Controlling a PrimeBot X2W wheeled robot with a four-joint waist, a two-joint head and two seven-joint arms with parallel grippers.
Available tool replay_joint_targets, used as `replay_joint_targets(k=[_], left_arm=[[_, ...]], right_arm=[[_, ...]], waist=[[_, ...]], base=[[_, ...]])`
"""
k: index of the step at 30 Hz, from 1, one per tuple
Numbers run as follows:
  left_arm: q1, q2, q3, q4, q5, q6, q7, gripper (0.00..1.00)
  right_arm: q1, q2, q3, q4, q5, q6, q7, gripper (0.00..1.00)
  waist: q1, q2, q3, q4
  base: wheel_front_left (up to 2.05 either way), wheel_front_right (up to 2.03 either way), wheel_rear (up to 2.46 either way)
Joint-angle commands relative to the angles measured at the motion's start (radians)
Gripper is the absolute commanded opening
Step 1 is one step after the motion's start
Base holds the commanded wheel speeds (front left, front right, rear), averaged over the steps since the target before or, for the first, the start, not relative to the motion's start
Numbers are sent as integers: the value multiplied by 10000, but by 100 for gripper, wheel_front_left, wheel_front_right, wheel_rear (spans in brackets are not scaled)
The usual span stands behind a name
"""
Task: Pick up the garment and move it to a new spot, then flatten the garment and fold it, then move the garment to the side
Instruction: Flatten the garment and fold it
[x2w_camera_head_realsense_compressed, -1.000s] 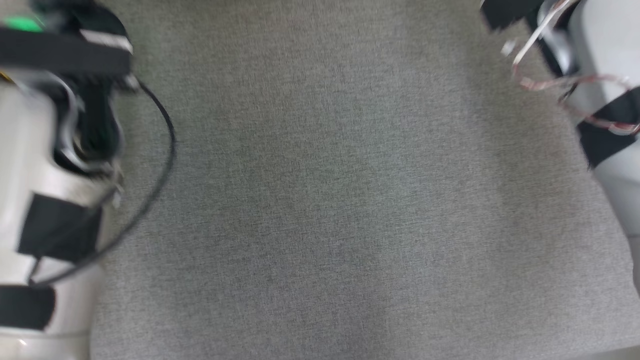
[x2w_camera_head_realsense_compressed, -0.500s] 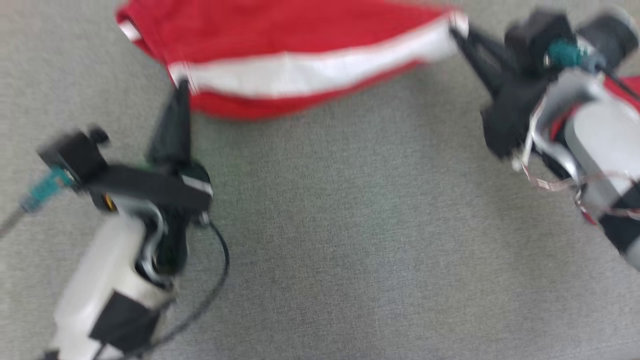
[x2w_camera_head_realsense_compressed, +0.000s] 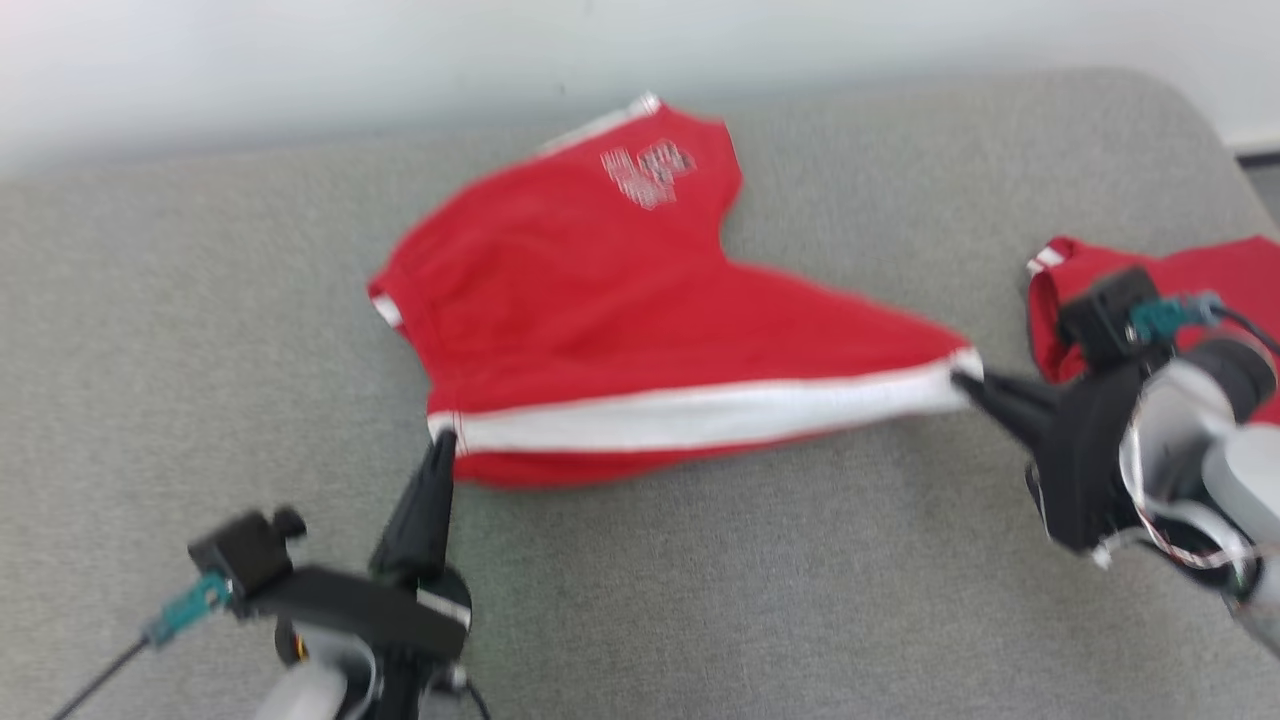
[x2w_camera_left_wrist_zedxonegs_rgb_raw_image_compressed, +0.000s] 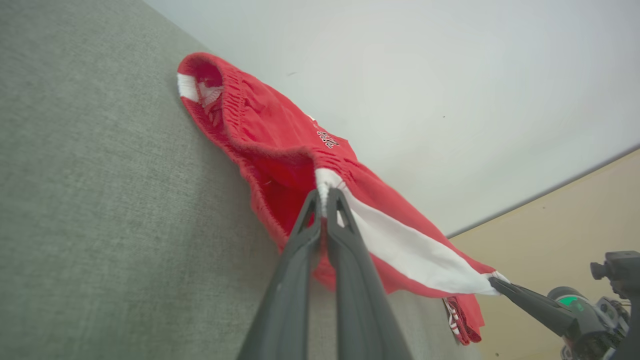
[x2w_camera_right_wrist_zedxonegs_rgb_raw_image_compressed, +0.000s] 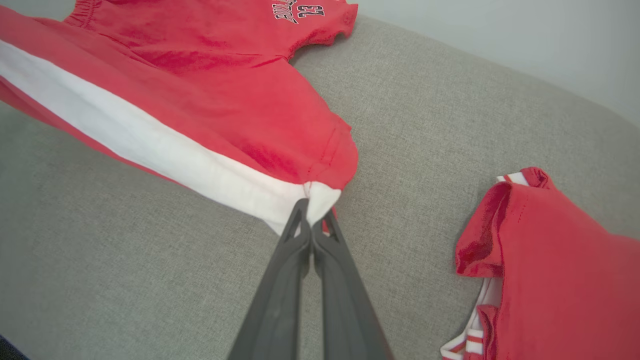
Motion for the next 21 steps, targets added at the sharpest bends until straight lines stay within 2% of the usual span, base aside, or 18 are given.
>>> replay_joint_targets(k=[1, 7, 12, 21], left_arm=[[222, 84, -33, -35, -95, -23, -27, 0], [1418, 492, -583, -665, -372, -23, 62, 0], [2279, 875, -768, -978, -890, -11, 463, 0], [3285, 1556, -1034, -1537, -1286, 160, 1195, 0]], right_arm=[[176, -86, -55, -56, 78, -29, 35, 0], [2019, -851, -951, -1139, 814, -29, 1007, 0], [3672, -1156, -2011, -1758, 1047, -29, 2114, 0], [6561, -540, -4107, -2984, 635, -29, 3750, 0]], waist=[[3, 2, -562, 146], [3, 2, -1080, 284], [3, 2, -1411, 271], [3, 2, -1587, 257]], base=[[0, 0, 0], [0, 0, 0], [0, 0, 0], [0, 0, 0]])
